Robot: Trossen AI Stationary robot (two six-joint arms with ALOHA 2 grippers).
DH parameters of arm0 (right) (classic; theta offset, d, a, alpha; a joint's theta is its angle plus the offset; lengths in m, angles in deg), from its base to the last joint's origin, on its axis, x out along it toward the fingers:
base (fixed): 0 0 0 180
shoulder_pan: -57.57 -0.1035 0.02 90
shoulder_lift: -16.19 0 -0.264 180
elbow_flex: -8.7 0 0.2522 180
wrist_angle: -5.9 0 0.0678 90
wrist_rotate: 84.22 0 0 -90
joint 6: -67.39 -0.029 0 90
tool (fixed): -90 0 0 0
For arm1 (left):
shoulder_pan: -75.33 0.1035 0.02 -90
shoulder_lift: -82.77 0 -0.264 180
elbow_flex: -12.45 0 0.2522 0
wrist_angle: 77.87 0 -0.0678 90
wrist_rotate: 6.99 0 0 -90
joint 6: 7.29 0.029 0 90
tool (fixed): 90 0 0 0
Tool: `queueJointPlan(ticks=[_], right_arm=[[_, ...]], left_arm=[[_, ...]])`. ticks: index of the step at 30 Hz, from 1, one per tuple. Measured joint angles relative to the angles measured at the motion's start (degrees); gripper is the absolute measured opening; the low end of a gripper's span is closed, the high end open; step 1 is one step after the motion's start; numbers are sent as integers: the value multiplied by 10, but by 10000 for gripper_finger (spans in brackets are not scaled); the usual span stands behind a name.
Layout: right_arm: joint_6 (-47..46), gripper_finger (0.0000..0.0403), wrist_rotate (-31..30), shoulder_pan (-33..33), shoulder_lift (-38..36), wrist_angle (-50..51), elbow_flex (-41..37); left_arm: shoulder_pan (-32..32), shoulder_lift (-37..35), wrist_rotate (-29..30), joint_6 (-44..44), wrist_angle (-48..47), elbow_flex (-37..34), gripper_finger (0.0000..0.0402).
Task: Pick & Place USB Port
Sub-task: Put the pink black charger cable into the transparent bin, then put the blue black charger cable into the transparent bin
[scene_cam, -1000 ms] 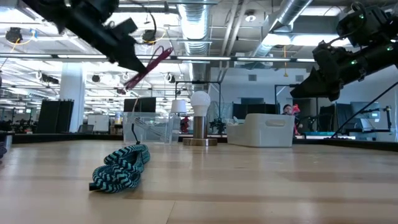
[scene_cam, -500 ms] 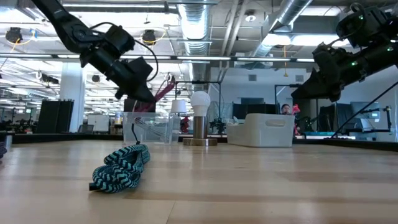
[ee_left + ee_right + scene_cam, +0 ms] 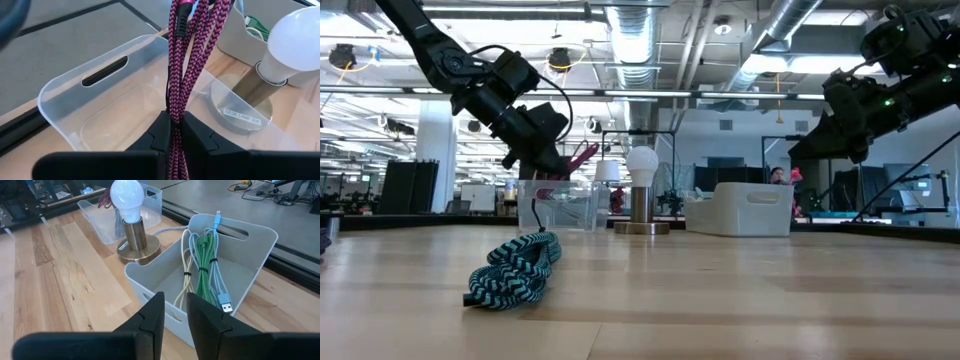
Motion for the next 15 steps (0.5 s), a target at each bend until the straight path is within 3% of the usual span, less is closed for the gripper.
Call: queueJointPlan(ticks=[3, 9, 15], right_arm=[[0, 75, 0, 0, 0, 0, 0], [0, 75, 0, 0, 0, 0, 0], [0, 75, 0, 0, 0, 0, 0]], left_arm=[[-1, 0, 0, 0, 0, 0, 29], [-2, 0, 0, 0, 1, 0, 91], [-2, 0, 0, 0, 4, 0, 121]])
